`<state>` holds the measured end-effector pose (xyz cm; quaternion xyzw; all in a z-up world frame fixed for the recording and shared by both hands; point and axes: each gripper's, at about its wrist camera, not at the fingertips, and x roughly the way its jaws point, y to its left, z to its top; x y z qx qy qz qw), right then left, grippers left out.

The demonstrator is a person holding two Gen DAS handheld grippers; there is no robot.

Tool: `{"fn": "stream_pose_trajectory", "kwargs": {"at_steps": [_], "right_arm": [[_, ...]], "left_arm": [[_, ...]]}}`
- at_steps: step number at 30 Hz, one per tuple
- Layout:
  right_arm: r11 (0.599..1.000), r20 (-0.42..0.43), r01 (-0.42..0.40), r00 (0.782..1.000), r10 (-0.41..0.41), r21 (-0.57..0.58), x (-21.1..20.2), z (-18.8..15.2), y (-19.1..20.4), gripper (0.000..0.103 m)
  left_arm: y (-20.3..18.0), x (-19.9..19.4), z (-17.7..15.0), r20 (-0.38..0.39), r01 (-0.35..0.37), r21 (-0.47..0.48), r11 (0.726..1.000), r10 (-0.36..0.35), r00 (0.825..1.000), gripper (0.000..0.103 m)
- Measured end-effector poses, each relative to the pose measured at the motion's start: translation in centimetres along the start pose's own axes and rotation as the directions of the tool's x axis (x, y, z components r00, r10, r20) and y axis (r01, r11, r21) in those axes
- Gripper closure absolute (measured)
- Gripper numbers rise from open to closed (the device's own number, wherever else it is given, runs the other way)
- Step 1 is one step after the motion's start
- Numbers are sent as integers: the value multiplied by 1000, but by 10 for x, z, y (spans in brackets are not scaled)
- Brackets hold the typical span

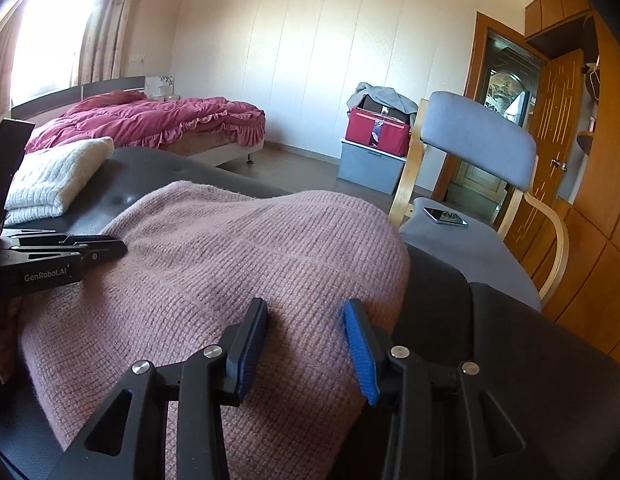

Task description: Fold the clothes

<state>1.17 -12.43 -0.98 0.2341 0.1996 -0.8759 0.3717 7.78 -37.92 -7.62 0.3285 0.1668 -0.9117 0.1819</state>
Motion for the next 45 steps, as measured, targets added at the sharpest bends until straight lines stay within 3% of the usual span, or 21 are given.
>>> {"fn": "stream_pose_trajectory", "kwargs": {"at_steps": [5,10,13,21,27,29,31,35,38,39,43,45], "right_arm": [[999,-1,-17,1000,17,48,-10,0,-8,62],[988,-31,-108,993,112,106,-32,-10,-17,62],[979,-80,-154,983,166,136,-40,-26,-19,62],[944,-115,-259,951,286,204,-55,-52,-9,64],[978,-165,-207,964,210,40,-60,-59,29,64],[986,-183,-164,970,158,-16,-58,-61,37,64],[986,-185,-165,970,160,-13,-57,-61,37,63],[984,-186,-179,966,180,21,-56,-61,31,62],[984,-187,-178,966,179,25,-56,-62,31,59],[984,-187,-176,966,178,25,-56,-61,31,59],[984,-185,-174,966,180,50,-58,-59,25,55],[977,-159,-185,967,201,109,-60,-51,16,55]], "left_arm": [[1,1,1,-1,7,-6,1000,-7,1000,80],[5,1,2,-2,25,-20,999,-25,1000,80],[8,1,2,-2,39,-32,999,-39,999,80],[12,1,3,-1,58,-52,997,-58,998,80],[18,-2,3,17,89,-86,992,-87,996,80],[21,-11,2,53,107,-117,987,-101,993,80],[23,-25,2,106,133,-132,982,-119,987,80],[-10,-57,-9,177,127,59,990,-136,975,80],[-37,-57,-22,110,122,212,970,-148,983,80],[-37,-54,-23,86,111,216,970,-132,988,80],[-7,-25,-18,-47,105,62,993,-102,994,80],[-6,-23,-18,-46,108,55,993,-106,993,80]]}}
